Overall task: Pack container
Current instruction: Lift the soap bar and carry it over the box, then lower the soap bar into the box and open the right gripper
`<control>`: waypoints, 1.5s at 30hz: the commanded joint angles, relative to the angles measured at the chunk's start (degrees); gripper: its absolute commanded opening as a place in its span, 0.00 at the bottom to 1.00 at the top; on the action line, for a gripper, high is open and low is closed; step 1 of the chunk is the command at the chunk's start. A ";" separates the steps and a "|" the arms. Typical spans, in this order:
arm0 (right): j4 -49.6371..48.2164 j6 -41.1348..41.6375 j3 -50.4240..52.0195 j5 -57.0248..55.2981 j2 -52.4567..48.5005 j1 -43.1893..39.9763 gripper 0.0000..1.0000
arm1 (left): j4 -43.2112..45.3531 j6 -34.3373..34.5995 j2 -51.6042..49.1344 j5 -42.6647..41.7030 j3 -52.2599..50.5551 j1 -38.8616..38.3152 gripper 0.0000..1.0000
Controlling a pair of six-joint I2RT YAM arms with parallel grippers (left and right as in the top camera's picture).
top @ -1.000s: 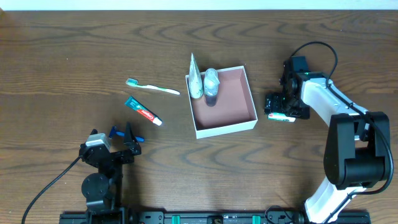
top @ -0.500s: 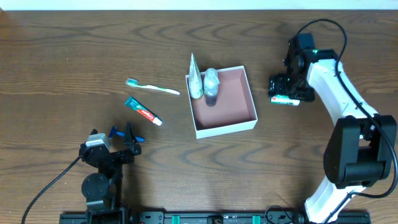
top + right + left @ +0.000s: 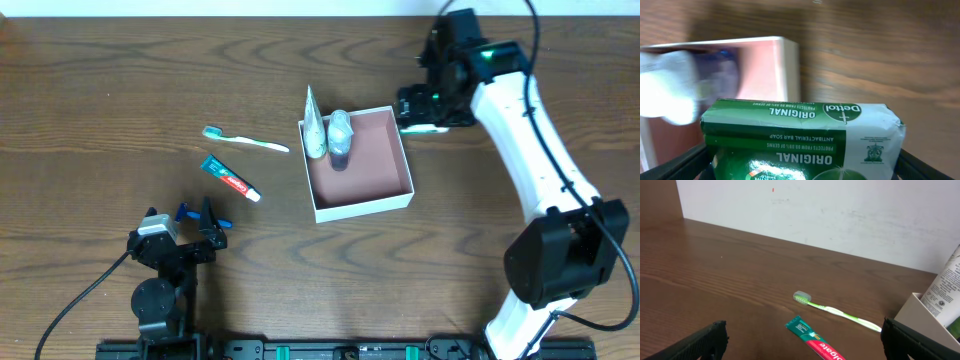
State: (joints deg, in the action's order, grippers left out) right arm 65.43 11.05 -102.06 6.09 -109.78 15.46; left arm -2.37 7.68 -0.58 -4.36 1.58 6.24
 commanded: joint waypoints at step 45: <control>-11.04 -0.44 -1.20 -1.60 -12.48 8.02 0.99 | -1.27 0.28 0.33 -1.03 -1.36 0.22 0.98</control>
State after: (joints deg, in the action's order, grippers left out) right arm 54.52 11.44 -102.17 4.95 -121.38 23.42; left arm -2.37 7.68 -0.58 -4.34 1.58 6.24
